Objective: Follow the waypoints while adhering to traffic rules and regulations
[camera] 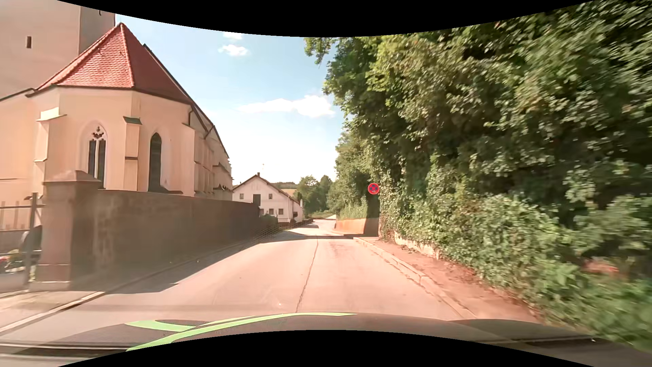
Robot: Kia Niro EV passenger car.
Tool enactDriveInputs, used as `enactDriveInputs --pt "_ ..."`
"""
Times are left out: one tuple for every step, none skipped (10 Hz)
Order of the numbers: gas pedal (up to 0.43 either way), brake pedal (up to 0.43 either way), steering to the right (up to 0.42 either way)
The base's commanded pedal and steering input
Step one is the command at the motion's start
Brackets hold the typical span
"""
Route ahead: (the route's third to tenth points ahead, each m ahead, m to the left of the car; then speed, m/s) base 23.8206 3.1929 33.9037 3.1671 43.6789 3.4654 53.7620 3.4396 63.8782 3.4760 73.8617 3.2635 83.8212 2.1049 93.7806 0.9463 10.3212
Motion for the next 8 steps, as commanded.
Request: enactDriveInputs --pt "0.059 0.0 -0.011" --pt "0.059 0.0 -0.011" --pt "0.059 0.0 -0.011" --pt "0.059 0.0 -0.01" --pt "0.059 0.0 -0.009" --pt "0.059 0.0 -0.009" --pt "0.059 0.0 -0.009" --pt "0.059 0.0 -0.009"
